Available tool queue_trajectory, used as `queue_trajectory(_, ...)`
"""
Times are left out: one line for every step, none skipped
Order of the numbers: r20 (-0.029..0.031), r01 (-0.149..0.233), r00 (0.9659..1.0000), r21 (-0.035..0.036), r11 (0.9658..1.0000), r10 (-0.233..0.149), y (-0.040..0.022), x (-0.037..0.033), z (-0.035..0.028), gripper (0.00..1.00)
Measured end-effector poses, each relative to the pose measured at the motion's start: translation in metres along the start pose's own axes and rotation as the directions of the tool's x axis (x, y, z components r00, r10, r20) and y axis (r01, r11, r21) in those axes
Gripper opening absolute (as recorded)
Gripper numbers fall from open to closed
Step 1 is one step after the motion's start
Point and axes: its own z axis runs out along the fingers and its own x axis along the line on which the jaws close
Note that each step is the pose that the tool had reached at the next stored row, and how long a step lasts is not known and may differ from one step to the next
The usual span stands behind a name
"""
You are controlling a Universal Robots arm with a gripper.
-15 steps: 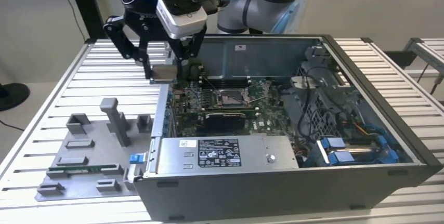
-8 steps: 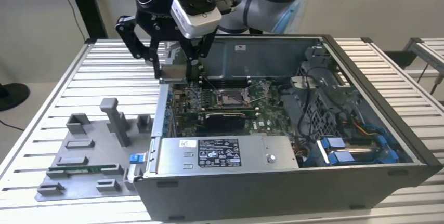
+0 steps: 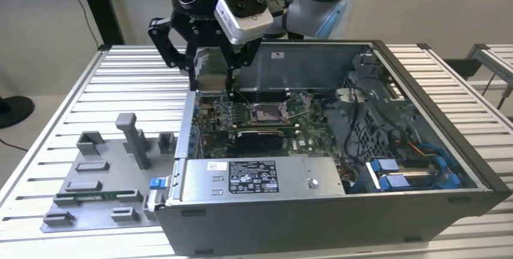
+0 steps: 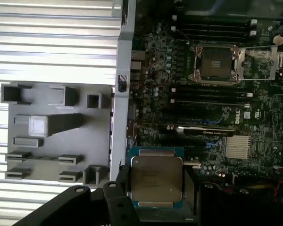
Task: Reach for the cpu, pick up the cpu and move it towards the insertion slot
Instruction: 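Pick up the cpu and move it towards the insertion slot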
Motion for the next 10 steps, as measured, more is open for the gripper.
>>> queue_trajectory(-0.0003, 0.0, 1.0, 0.0, 1.0, 0.0, -0.0001, -0.002, 0.0, 0.0)
queue_trajectory(-0.0005, 0.0, 1.0, 0.0, 1.0, 0.0, -0.0001, -0.004, -0.0001, 0.0)
queue_trajectory(-0.0008, 0.0, 1.0, 0.0, 1.0, 0.0, -0.0002, -0.006, -0.0001, 0.0)
queue_trajectory(-0.001, 0.0, 1.0, -0.0001, 1.0, 0.0, -0.0003, -0.0079, -0.0001, 0.0)
queue_trajectory(-0.0013, 0.0, 1.0, -0.0001, 1.0, 0.0, -0.0003, -0.01, -0.0002, 0.0)
queue_trajectory(-0.0017, 0.0, 1.0, 0.0, 1.0, 0.0, -0.0004, -0.012, -0.0003, 0.0)
queue_trajectory(-0.002, 0.0, 1.0, -0.0001, 1.0, 0.0, -0.0005, -0.0141, -0.0003, 0.0)
queue_trajectory(-0.0022, 0.0, 1.0, 0.0, 1.0, 0.0, -0.0005, -0.016, -0.0004, 0.0)
queue_trajectory(-0.0025, 0.0, 1.0, 0.0, 1.0, 0.0, -0.0006, -0.0181, -0.0004, 0.0)
queue_trajectory(-0.0028, 0.0, 1.0, -0.0001, 1.0, 0.0, -0.0006, -0.0201, -0.0004, 0.0)
